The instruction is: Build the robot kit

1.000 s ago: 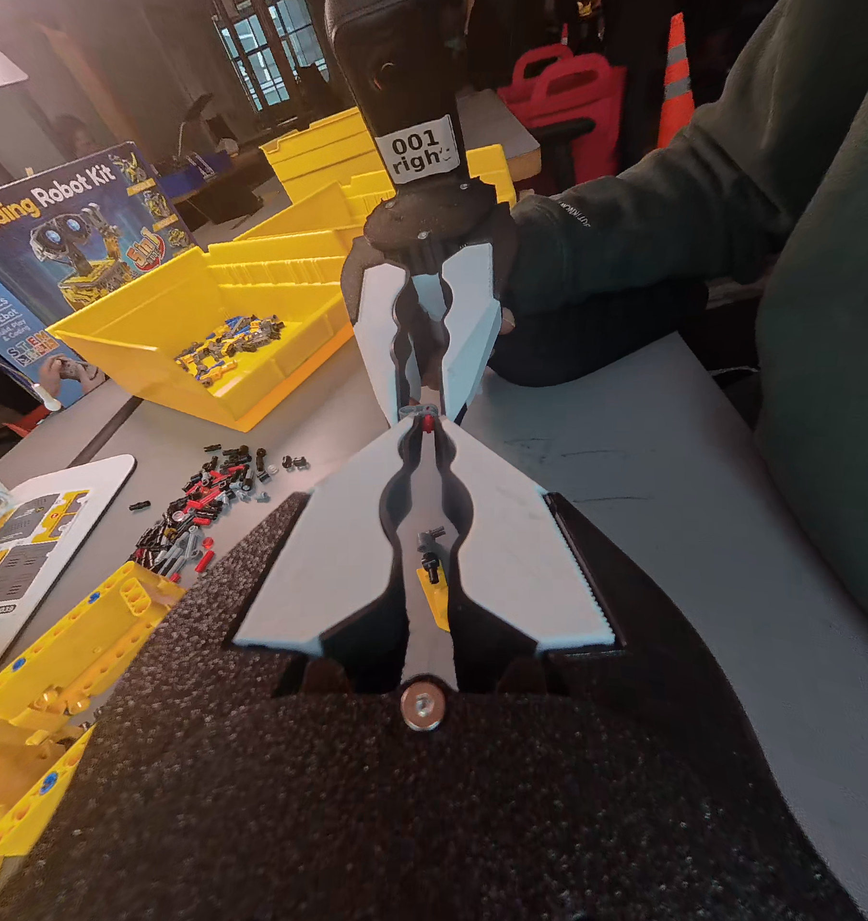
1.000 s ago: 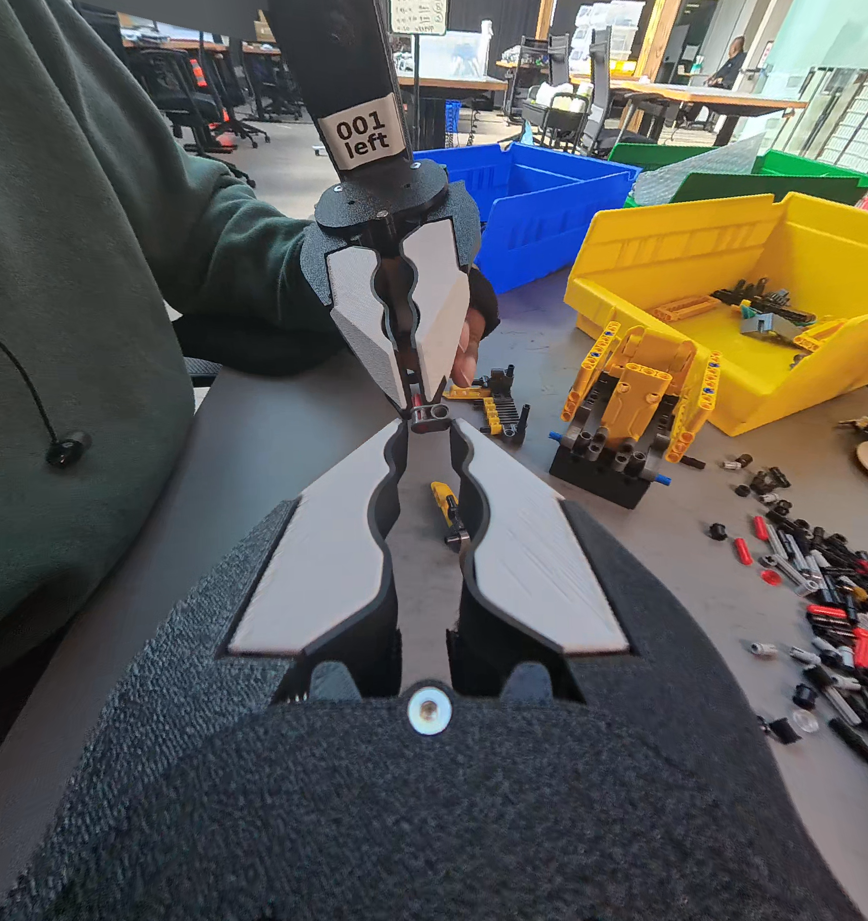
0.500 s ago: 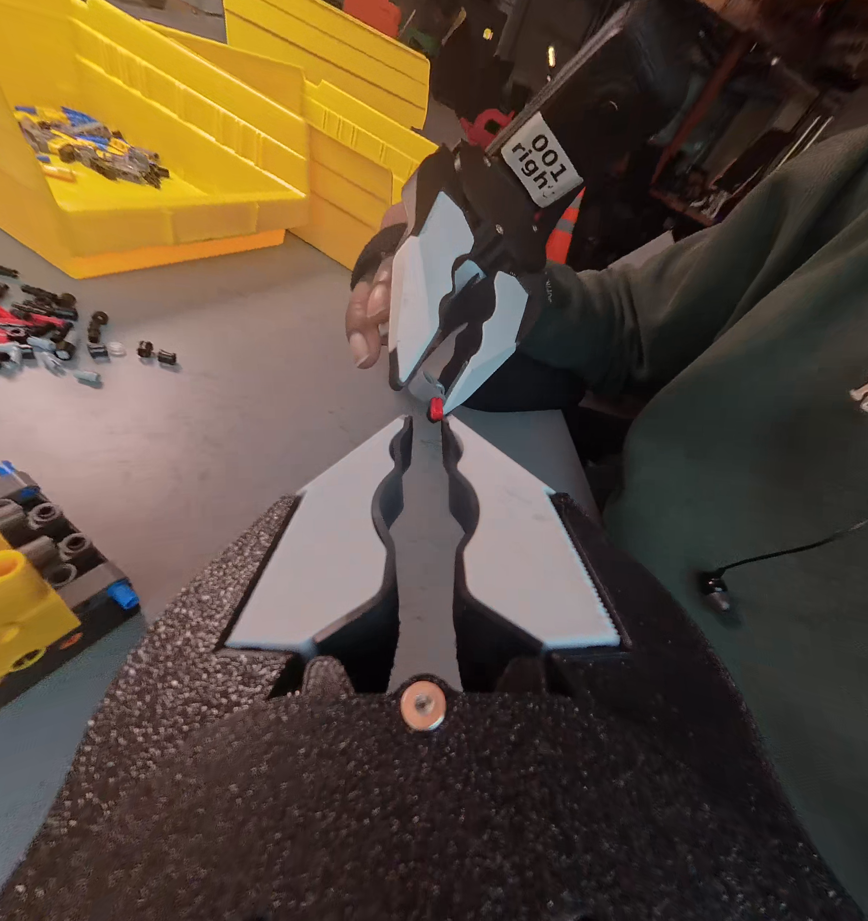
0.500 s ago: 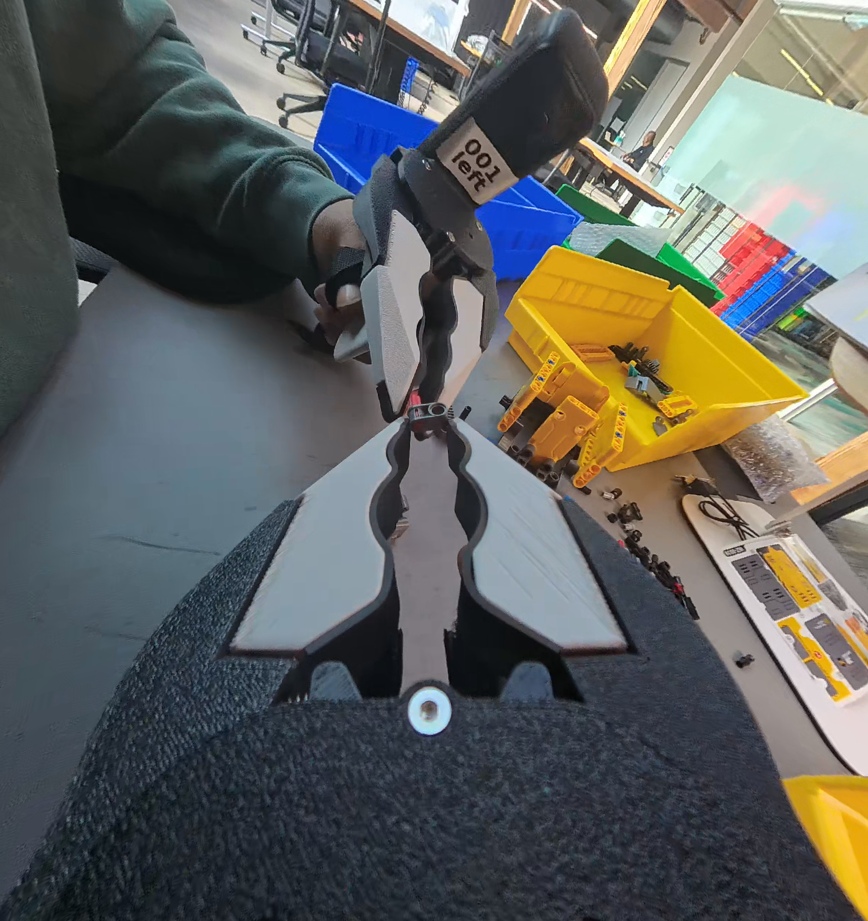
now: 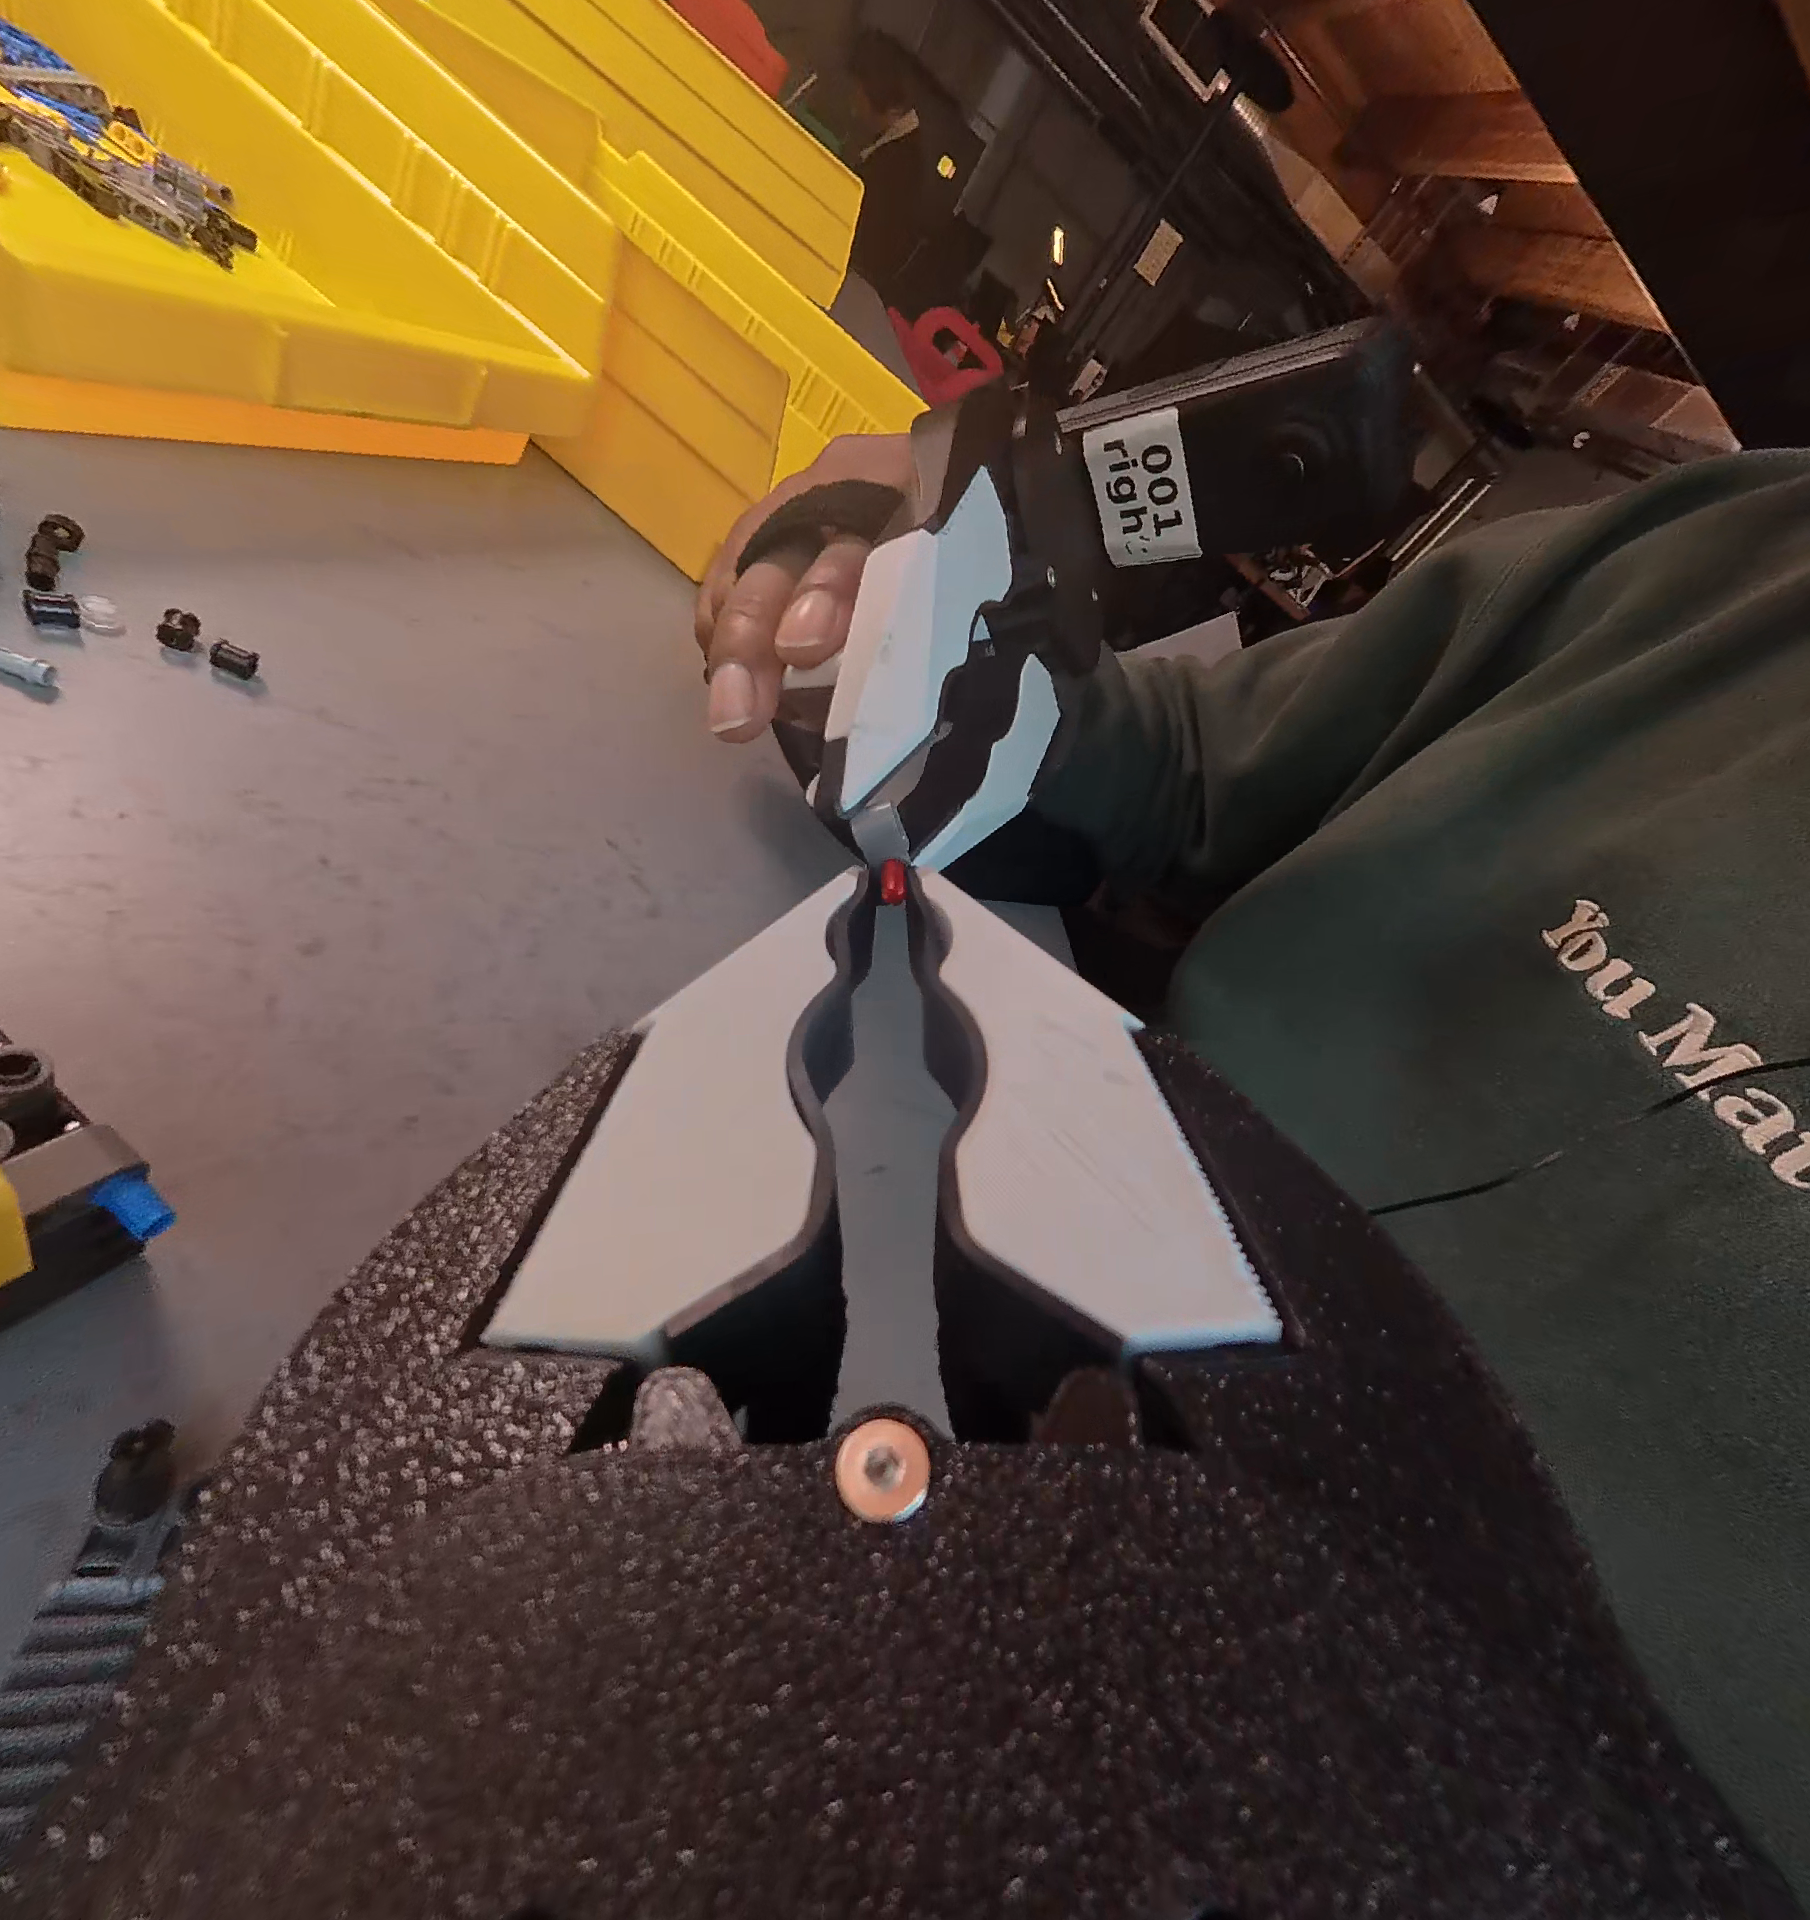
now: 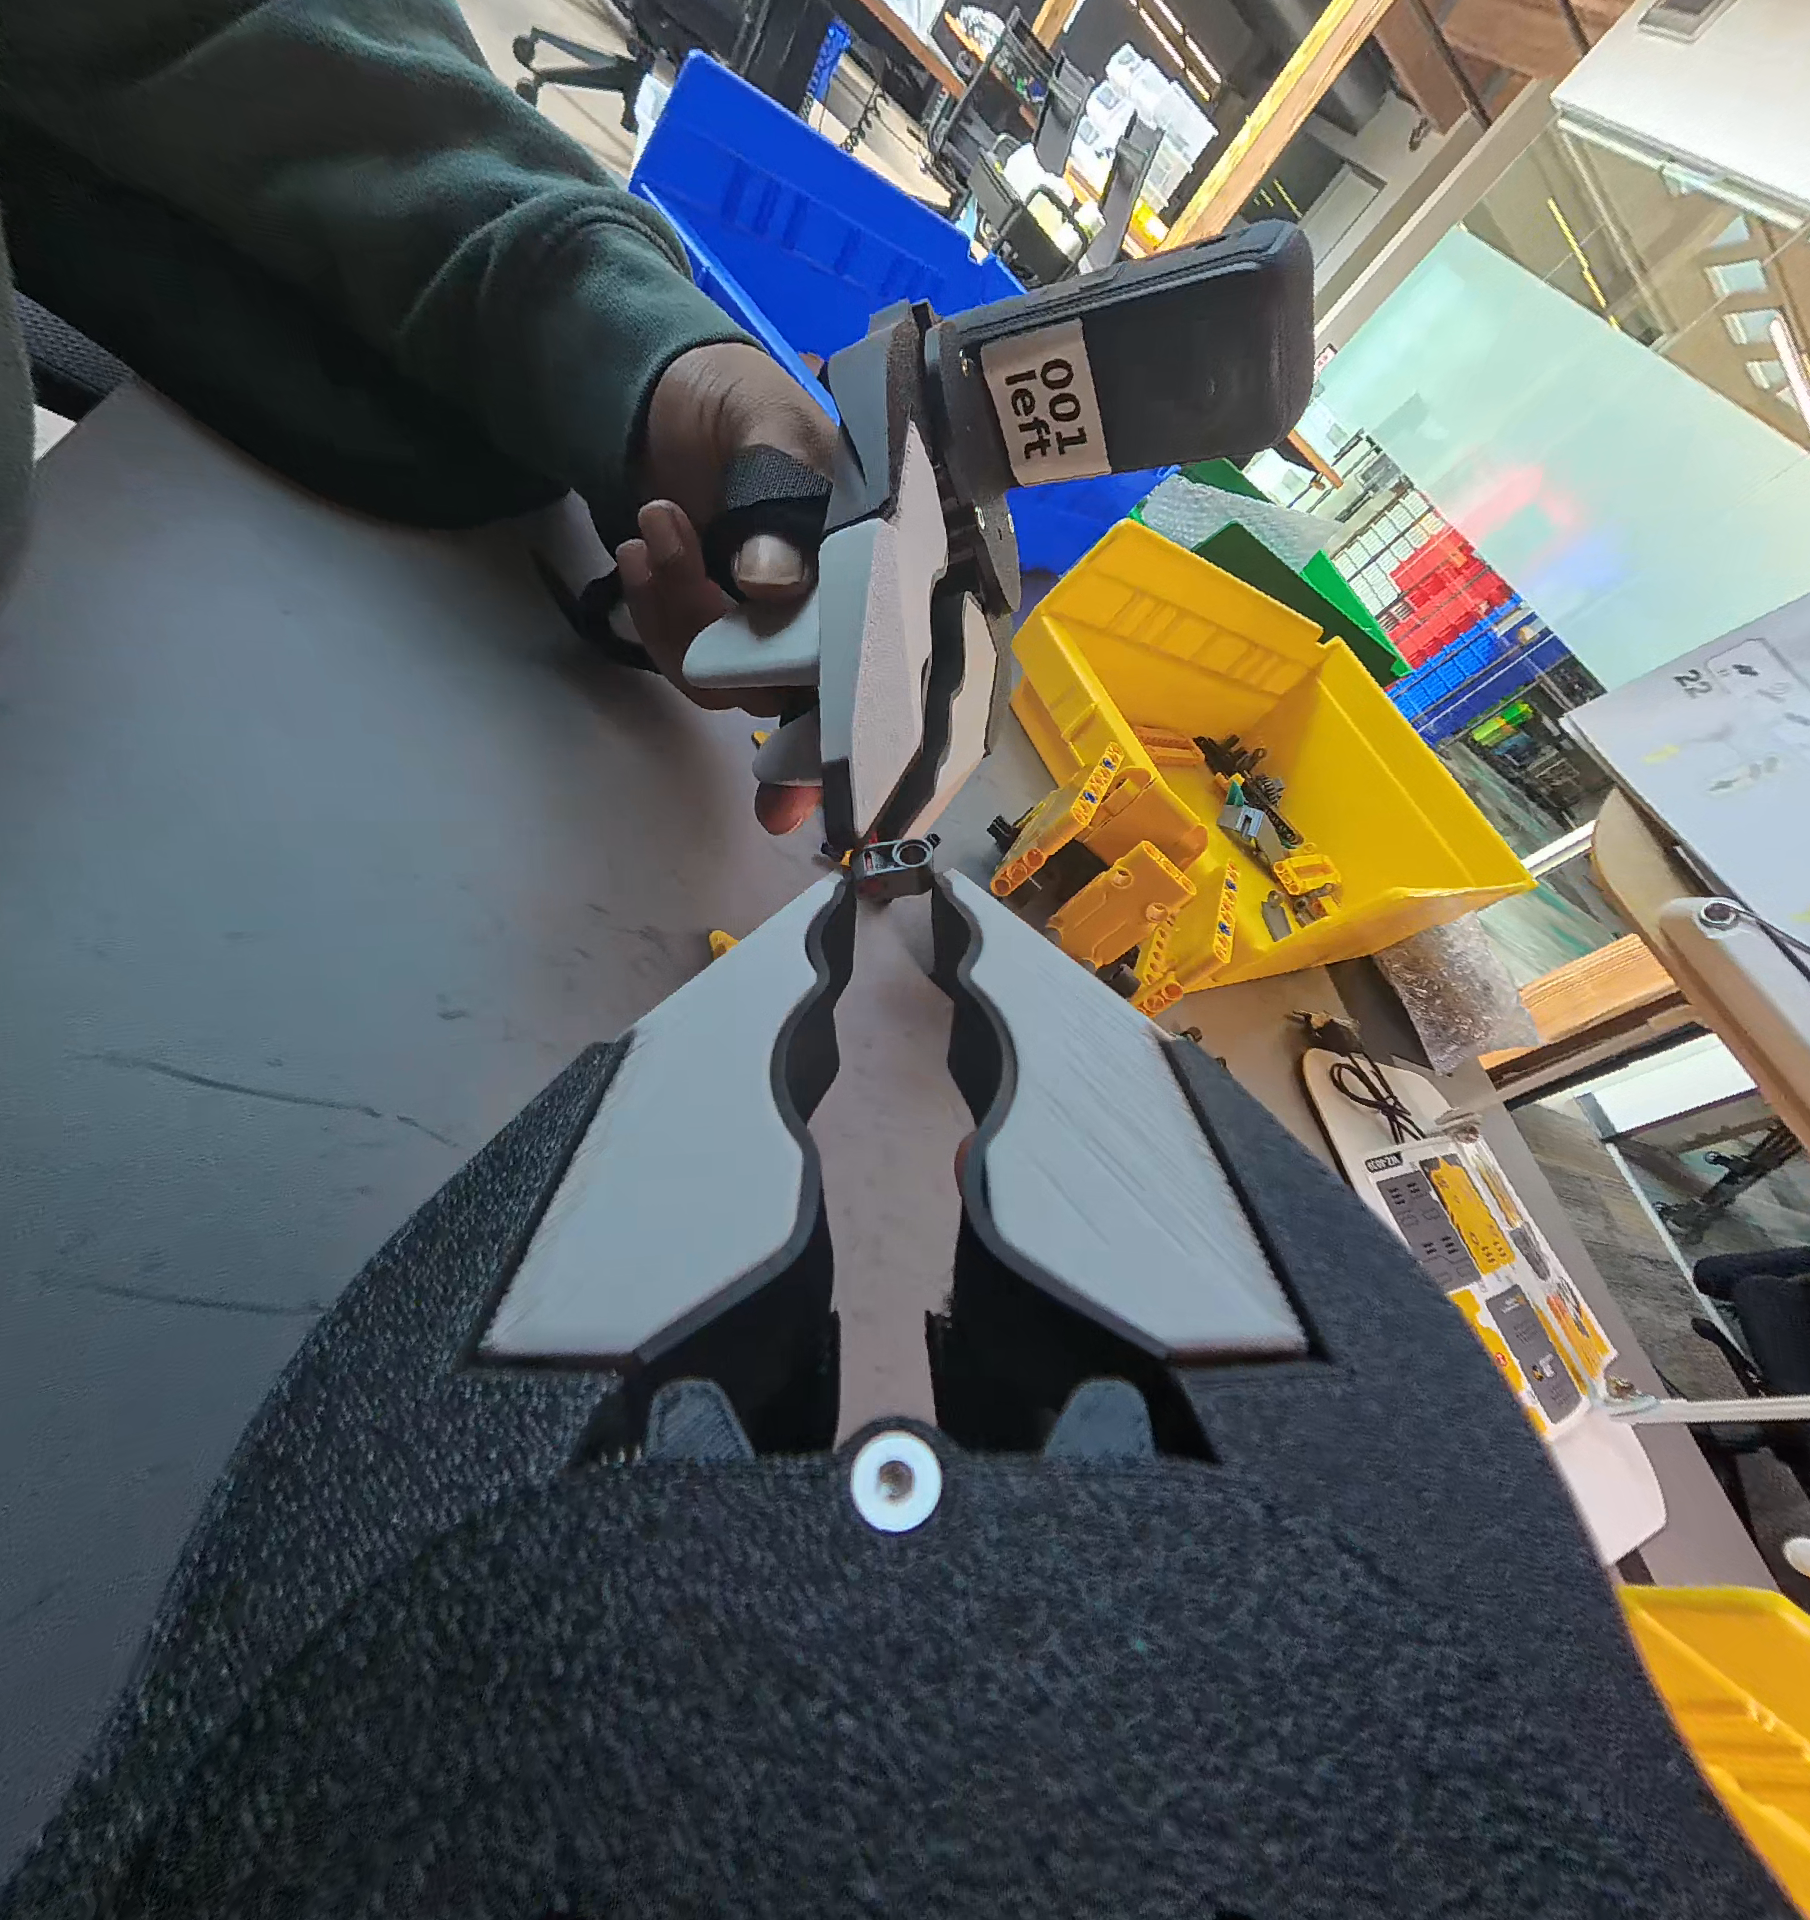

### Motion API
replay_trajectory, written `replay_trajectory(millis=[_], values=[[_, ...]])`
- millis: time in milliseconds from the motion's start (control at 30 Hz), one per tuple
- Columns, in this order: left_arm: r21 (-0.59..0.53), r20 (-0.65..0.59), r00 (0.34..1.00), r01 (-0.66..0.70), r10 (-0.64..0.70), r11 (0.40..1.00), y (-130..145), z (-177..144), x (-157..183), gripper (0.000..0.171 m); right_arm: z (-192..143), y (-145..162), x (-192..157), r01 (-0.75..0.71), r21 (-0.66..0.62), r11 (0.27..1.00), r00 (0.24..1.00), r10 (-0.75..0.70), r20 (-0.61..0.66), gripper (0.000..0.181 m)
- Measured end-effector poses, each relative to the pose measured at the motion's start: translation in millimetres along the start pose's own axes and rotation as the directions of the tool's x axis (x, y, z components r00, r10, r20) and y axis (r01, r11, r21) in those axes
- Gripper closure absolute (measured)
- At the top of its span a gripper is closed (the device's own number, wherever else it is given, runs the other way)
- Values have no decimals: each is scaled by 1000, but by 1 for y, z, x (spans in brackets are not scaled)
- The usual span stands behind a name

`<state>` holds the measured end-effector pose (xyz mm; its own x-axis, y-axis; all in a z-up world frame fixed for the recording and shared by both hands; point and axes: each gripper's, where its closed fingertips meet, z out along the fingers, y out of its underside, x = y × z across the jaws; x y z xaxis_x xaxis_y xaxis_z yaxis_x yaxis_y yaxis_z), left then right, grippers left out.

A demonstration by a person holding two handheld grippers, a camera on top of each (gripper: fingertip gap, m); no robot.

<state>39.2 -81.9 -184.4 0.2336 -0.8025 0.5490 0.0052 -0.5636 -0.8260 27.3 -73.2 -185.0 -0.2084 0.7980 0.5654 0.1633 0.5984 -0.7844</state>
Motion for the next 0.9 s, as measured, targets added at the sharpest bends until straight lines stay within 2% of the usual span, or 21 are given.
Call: replay_trajectory(millis=[67, 167, 267, 433, 667, 900], values=[[1, 21, 999, -35, 35, 999, -1, -1, -2, 168, 0, 1, 1, -30, 1, 1000, 1000, 30, -2, 168], [3, 67, 990, -126, 125, 992, -3, -2, -3, 168, 0, -1, 4, -184, 30, 982, 983, 183, 33, 166], [7, 127, 967, -225, 222, 974, -8, -5, -5, 168, -4, -5, 8, -330, 70, 941, 942, 325, 82, 166], [14, 142, 949, -288, 283, 958, -11, -6, -3, 168, -6, -5, 13, -488, 83, 869, 869, 474, 144, 166], [-34, 148, 935, -321, 323, 946, -3, -1, -3, 168, -6, -7, 5, -556, 63, 828, 817, 532, 225, 170], [-80, 159, 942, -287, 297, 954, 3, -1, -9, 168, -3, 0, 1, -572, 1, 821, 798, 556, 232, 174]])
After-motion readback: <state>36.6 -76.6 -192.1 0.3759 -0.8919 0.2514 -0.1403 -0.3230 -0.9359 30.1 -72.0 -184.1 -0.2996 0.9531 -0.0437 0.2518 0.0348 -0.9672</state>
